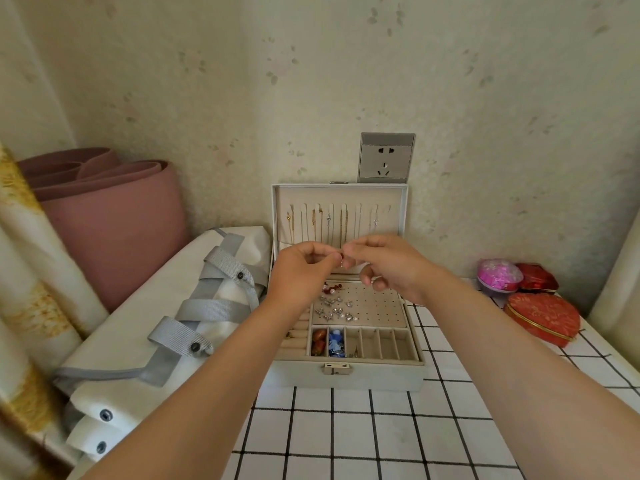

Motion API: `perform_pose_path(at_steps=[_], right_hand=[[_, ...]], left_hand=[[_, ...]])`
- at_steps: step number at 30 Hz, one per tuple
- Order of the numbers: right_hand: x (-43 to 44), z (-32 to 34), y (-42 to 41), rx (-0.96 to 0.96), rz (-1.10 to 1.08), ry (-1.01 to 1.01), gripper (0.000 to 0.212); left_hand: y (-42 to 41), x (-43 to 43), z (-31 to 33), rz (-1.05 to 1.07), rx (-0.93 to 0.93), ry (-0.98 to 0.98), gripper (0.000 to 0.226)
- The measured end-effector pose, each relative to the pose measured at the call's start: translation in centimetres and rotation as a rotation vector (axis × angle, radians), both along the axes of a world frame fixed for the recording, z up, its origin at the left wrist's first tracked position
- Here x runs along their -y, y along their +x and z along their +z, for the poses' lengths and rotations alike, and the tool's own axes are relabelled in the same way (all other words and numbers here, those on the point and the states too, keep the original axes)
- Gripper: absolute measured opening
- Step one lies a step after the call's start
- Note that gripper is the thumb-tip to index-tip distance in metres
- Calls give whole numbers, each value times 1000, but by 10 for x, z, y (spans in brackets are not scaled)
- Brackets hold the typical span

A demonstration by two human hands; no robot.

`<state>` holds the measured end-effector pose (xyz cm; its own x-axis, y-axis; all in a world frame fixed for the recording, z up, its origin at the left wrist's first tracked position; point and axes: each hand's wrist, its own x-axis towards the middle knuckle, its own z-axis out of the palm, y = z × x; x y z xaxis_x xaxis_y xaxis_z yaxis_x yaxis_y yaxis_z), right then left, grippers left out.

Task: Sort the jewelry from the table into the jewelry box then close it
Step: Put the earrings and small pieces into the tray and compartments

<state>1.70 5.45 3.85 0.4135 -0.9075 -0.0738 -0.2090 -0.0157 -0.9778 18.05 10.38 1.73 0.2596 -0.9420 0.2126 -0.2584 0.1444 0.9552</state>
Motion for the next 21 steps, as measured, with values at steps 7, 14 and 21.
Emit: perform_pose_path(at_steps=[7, 14, 21], right_hand=[[-3, -1, 1, -56, -22, -263, 10], [0, -4, 5, -185, -15, -416, 18], [8, -24, 1, -296, -60, -432, 10]], left_hand=[[-2, 0, 2, 25, -22, 70, 5], [-2, 0, 2, 32, 38, 56, 7], [-1, -3, -4, 9, 420, 10, 12]])
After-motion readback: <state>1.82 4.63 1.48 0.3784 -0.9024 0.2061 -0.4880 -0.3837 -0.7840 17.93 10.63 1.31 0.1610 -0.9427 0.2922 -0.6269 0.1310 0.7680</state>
